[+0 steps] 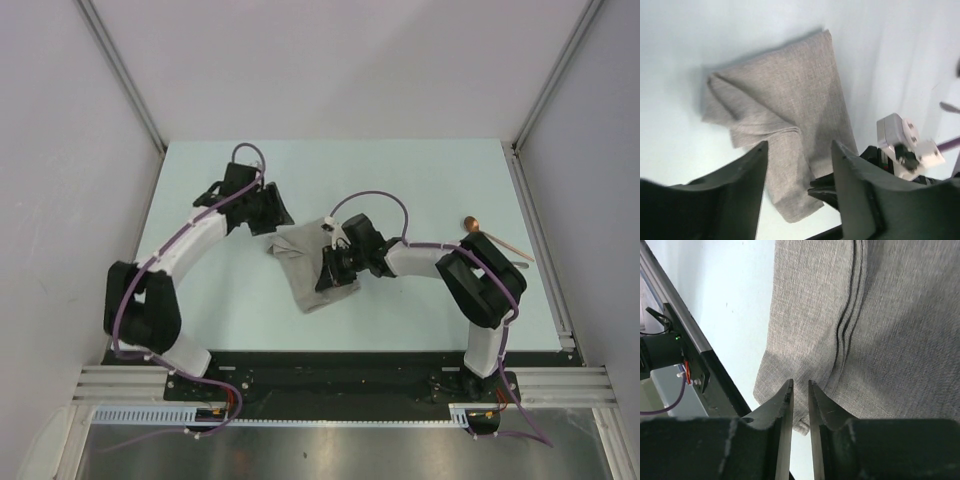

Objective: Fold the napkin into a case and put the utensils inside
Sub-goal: Smooth out the 2/3-rectangle-folded napkin at the center of the board.

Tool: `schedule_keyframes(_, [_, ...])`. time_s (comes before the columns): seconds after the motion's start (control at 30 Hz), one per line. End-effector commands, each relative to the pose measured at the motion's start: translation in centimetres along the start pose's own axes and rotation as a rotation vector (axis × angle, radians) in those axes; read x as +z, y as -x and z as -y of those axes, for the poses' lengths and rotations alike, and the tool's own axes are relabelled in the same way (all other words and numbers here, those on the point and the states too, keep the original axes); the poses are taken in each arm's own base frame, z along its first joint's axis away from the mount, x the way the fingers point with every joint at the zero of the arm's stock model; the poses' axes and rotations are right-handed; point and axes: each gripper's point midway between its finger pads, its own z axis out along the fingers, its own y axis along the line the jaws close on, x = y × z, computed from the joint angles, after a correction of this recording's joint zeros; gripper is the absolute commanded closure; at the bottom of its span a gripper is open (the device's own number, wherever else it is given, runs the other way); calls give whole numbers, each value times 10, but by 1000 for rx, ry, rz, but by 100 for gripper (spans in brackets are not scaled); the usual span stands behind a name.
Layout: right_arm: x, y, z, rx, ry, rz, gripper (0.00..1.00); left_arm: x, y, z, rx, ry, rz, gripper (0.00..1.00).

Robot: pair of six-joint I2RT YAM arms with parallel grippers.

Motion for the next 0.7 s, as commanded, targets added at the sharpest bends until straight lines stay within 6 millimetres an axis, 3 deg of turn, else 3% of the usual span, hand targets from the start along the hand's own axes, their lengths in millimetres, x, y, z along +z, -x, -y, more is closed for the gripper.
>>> schedule_keyframes(0.0, [-6, 51, -27, -114, 15, 123, 75, -22, -22, -63, -27, 113, -10, 51])
schedule_keyframes(0.07, [-4, 66, -38, -123, 39, 166, 73, -20, -21, -78, -103, 110, 4, 60])
schedule_keyframes(0.1, [-2, 71, -43, -124, 45, 178, 72, -15, -33, -87, -138, 107, -21, 65])
schedule_keyframes(0.13, [0, 80, -53, -141, 53, 200, 70, -11, -29, -88, -175, 83, -7, 68])
schedule_keyframes(0.2, [11, 86, -53, -178, 32, 223, 69, -6, -33, -96, -232, 60, -13, 73])
schedule_keyframes(0.23, [16, 93, -65, -207, 35, 237, 70, -3, -27, -96, -254, 51, 11, 73])
schedule_keyframes(0.27, [26, 93, -57, -204, -1, 234, 71, -1, -27, -99, -267, 60, 15, 74])
schedule_keyframes(0.37, [38, 100, -64, -238, -12, 248, 84, 8, -20, -108, -311, 97, 42, 75])
schedule_keyframes(0.4, [48, 96, -60, -238, -16, 232, 93, 10, -19, -107, -324, 90, 40, 74])
schedule_keyframes(0.5, [64, 97, -55, -258, -39, 227, 100, 23, -16, -111, -374, 98, 40, 74])
schedule_keyframes(0.67, [79, 97, -47, -273, -78, 215, 100, 39, -11, -126, -416, 157, 39, 74])
